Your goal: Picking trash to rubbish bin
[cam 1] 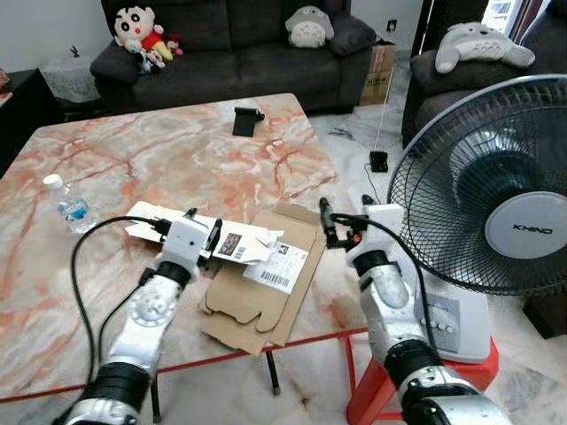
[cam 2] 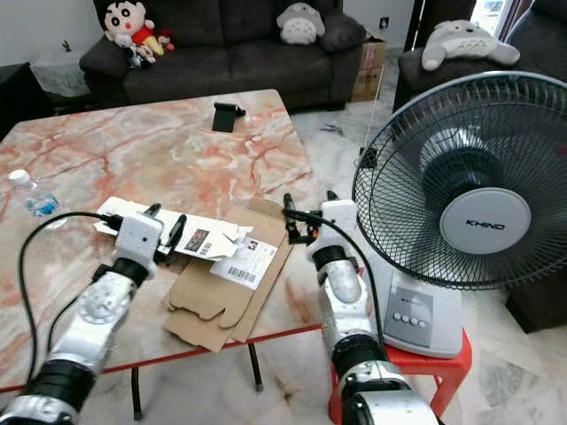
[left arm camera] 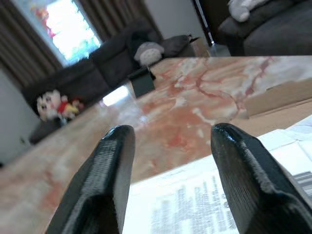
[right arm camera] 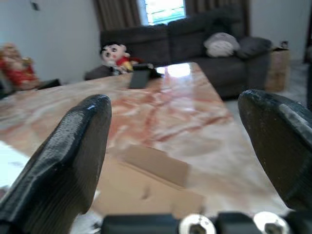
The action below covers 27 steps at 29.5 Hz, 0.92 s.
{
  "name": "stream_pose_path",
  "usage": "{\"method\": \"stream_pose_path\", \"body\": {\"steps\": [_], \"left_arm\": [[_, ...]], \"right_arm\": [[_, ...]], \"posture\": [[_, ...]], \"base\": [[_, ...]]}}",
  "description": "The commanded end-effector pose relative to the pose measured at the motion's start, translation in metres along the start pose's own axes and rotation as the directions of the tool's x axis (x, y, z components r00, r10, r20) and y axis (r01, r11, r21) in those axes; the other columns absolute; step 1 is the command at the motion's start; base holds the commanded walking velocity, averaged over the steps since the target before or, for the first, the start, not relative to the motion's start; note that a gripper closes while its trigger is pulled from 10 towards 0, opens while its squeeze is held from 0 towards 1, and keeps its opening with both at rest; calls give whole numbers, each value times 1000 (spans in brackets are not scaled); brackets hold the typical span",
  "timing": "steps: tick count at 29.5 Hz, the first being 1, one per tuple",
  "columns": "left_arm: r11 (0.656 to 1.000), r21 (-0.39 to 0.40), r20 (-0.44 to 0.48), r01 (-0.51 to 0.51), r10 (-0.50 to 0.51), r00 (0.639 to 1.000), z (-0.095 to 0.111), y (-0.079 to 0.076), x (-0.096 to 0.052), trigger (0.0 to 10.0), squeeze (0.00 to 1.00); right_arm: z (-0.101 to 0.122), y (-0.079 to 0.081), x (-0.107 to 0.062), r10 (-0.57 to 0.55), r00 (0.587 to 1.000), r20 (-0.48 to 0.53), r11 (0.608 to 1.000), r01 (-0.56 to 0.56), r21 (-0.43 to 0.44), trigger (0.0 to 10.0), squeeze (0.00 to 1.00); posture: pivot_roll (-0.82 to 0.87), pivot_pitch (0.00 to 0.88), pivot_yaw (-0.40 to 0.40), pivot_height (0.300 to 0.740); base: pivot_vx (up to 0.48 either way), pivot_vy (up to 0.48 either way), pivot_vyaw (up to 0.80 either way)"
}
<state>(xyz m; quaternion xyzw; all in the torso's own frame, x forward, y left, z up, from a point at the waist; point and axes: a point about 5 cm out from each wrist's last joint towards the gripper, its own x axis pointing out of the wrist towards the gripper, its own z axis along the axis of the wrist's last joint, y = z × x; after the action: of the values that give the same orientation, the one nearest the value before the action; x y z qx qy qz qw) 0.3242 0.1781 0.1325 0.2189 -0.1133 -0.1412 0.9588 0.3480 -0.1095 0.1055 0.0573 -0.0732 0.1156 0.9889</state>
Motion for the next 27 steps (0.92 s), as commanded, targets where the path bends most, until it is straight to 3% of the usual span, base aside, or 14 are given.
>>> {"method": "stream_pose_path", "body": {"steps": [1,4,5,6,8,10,14,16,23,27], "left_arm": [[994,67,24,84,-86,996,14,2,5,10000,1000],[964,156,17,214,-219,975,23,-3,8,10000,1000],[964,156,17,214,-219,975,23,-3,8,10000,1000],[942,188,2,277,-282,959,23,-9,9,10000,1000],[929,201,-9,311,-315,949,23,-13,8,10000,1000],[893,202,-47,402,-401,915,18,-29,7,10000,1000],[852,267,-100,451,-441,892,12,-43,9,10000,1000],[830,311,-119,463,-449,885,12,-49,16,10000,0],[766,431,-213,476,-427,879,2,-58,28,10000,0],[779,438,-236,450,-383,893,-3,-57,32,10000,0]], "right_arm": [[0,3,0,10,1000,-2,1000,-10,0,10000,0],[-2,4,-2,12,1000,-5,1000,-12,3,10000,0],[-2,4,-2,12,1000,-5,1000,-12,3,10000,0],[-3,4,-2,12,1000,-6,1000,-12,5,10000,0],[-4,5,-3,12,1000,-7,1000,-12,6,10000,0],[-6,5,-5,13,1000,-15,1000,-13,7,10000,0],[-9,7,-9,14,1000,-17,1000,-14,10,10000,0],[-10,8,-10,17,1000,-19,1000,-17,11,10000,0],[-15,10,-17,18,1000,-24,1000,-17,19,10000,0],[-16,10,-20,11,1000,-27,1000,-11,22,10000,0]], "posture": [[68,0,66,740],[70,0,66,740],[70,0,66,740],[69,0,67,740],[69,0,68,740],[67,0,70,740],[64,1,72,740],[61,9,72,740],[50,41,78,740],[47,68,78,740]], "base": [[0,0,0],[0,0,0],[0,0,0],[0,0,0],[0,0,0],[0,0,0],[0,0,0],[0,0,0],[0,0,0],[0,0,0]]}}
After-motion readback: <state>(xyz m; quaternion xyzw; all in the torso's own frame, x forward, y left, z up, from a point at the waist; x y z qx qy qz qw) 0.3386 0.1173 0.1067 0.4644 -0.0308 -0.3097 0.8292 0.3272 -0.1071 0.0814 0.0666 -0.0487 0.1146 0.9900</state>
